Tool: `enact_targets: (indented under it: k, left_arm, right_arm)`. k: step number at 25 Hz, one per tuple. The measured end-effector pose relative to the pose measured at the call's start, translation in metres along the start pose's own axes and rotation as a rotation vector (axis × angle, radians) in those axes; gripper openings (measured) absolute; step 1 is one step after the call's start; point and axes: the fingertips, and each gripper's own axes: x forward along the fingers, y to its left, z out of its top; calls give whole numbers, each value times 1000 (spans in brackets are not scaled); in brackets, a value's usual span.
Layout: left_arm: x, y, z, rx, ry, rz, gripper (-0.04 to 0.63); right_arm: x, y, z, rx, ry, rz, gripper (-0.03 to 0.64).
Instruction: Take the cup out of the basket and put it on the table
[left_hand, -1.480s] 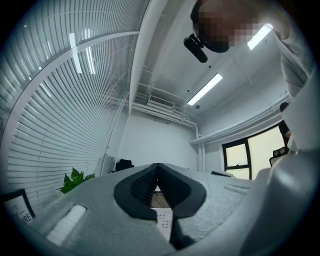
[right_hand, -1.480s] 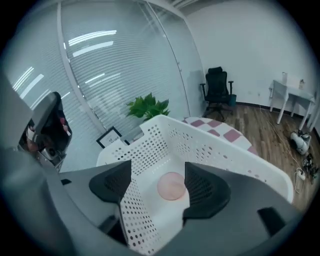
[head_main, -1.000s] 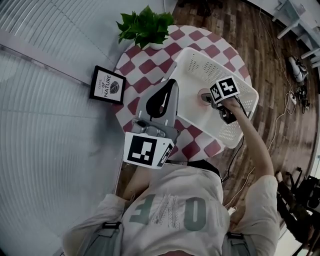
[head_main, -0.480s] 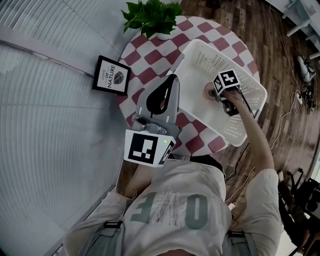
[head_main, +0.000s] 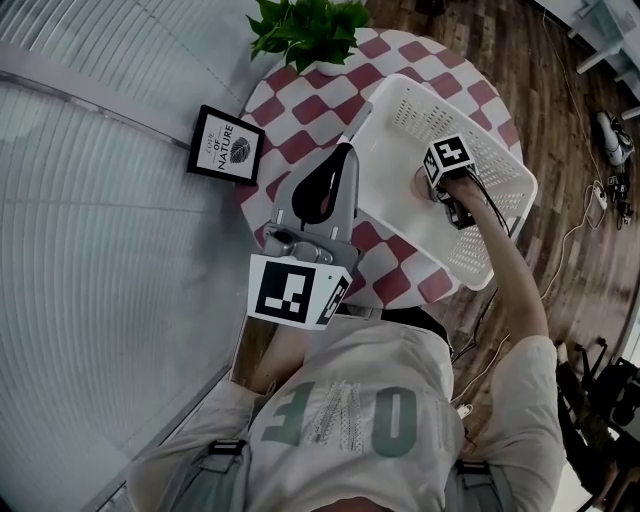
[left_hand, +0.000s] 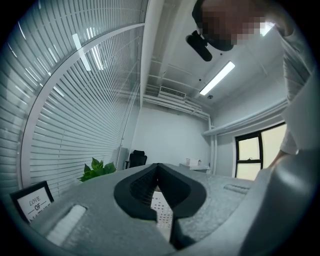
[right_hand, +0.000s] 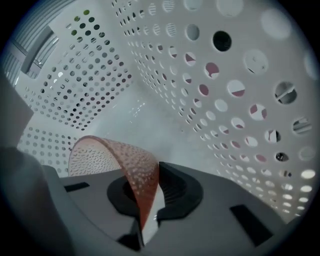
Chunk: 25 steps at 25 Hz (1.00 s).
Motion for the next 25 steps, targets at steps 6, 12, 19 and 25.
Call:
enact_targets:
  k: [6, 12, 19, 25]
  left_arm:
    - [-3, -4, 3, 8, -3, -4, 5]
    - [-7, -8, 3, 9, -4, -4, 5]
    - [-10, -14, 9, 15, -14, -12, 5]
    - [-12, -22, 19, 21, -34, -23, 5]
  right_arm:
    - [0, 1, 0, -24, 6, -14, 25]
    - [-3, 2, 2, -44, -10, -33, 23]
    - [-44, 10, 34, -54, -185, -20, 23]
    - [-157, 33, 71, -97, -520, -12, 23]
